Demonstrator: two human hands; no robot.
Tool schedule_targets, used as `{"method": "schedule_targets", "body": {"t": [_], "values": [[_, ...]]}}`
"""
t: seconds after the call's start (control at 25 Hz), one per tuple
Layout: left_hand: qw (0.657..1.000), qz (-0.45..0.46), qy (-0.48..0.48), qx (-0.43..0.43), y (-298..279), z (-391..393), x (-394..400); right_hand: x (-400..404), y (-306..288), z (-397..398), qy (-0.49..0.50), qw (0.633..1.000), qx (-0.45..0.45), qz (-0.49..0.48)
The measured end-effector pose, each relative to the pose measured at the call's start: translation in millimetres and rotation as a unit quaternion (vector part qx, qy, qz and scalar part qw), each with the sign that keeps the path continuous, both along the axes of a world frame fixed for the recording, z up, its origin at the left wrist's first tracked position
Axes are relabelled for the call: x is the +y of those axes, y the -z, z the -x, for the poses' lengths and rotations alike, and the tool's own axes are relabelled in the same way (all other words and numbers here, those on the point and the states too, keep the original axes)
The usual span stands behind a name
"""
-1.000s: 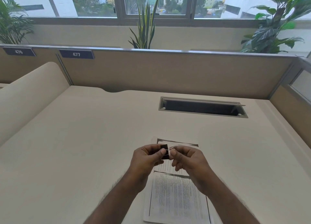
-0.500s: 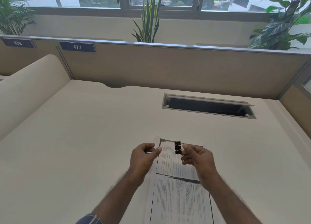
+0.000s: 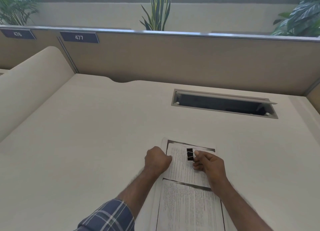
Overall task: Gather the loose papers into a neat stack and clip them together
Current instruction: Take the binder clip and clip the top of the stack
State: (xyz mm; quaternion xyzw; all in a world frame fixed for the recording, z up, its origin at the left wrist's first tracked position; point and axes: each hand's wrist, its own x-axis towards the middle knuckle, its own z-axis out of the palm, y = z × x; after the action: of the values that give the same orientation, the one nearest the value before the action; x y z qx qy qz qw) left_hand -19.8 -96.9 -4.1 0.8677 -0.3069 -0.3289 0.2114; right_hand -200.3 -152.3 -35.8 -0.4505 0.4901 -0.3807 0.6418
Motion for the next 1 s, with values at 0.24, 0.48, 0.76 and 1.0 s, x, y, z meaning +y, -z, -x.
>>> {"method": "schedule_targets", "body": {"t": [0.24, 0.48, 0.76, 1.0], "values": [[0.987, 0.003, -0.061, 0.149, 7, -4, -8, -2, 2, 4, -0.009, 1.0, -0.016, -0.01], [0.981, 0.094, -0.069, 0.155, 4, 2, -19, -2, -1, 6, -0.032, 0.999, -0.019, -0.021], [0.966, 0.164, -0.106, 0.167, 14, -4, -22, -21, -21, -1, -0.096, 0.994, 0.044, 0.03], [0.966, 0.192, -0.095, 0.147, 15, -4, -24, -82, -75, -35, -0.262, 0.885, 0.298, 0.242]]}}
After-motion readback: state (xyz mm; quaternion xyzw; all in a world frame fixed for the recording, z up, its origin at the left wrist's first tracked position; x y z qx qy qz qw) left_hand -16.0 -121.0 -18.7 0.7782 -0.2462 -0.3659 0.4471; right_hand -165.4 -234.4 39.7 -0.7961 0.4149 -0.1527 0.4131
